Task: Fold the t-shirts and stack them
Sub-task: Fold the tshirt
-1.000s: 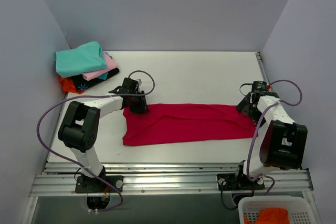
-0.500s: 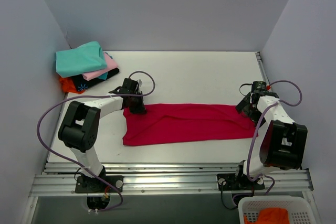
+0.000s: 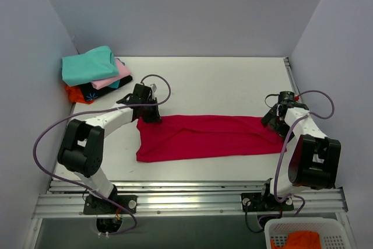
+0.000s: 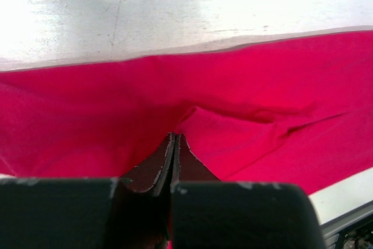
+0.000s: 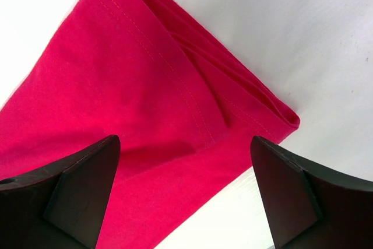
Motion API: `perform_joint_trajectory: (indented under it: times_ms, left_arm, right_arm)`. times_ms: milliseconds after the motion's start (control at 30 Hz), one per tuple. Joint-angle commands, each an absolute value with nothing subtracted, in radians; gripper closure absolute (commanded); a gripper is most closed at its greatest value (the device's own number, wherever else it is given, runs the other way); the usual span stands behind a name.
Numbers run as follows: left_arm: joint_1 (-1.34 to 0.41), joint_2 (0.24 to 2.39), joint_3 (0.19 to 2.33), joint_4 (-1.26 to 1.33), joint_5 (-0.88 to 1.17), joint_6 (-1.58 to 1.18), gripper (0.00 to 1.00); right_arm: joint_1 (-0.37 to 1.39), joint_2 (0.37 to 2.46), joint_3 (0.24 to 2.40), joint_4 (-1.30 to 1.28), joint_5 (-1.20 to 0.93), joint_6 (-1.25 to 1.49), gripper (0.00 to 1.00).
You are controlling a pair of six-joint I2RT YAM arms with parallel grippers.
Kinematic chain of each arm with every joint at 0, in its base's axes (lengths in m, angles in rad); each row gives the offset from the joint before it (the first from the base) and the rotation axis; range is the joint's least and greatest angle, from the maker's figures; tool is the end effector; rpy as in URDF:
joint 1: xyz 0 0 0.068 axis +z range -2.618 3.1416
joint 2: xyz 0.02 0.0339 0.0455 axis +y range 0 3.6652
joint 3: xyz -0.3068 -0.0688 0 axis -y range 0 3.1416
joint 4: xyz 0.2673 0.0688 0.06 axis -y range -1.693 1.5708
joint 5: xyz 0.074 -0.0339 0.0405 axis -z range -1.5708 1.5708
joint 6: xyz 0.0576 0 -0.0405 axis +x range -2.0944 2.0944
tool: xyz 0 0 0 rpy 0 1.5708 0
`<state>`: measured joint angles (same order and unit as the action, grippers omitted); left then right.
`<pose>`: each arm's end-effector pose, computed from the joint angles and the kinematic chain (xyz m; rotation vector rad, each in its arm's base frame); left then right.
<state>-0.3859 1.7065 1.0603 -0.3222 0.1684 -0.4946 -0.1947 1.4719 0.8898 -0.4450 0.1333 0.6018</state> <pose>0.3532 -0.1539 0.1967 -0.0736 2.6135 -0.5456 0.3064 -0.0682 0.2098 1.0461 2.3623 -0.0233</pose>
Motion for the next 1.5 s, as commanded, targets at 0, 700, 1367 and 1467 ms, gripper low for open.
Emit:
perform_joint_trajectory:
  times_ms: [0,700,1367,1467]
  left_arm:
    - [-0.4,1.605,1.098,-0.347,0.186,-0.498,0.98]
    - [-0.64,1.437,0.844,-0.325,0.155,-0.682,0.98]
    - [-0.885,1.445,1.029,-0.517,-0.069,-0.841,0.22]
    - [-0.812,1.363,1.006,-0.566,-0.121,-0.868,0.22]
  right_arm:
    - [-0.19,1.43,0.874,-0.466,0.141,0.611,0.11]
    - [-0.17,1.391,0.85,-0.462,0.115,0.614,0.11]
    - [-0.12,1.434,0.857,-0.423,0.104,0.634,0.11]
    - [-0.12,1.442,0.861,-0.42,0.106,0.629,0.11]
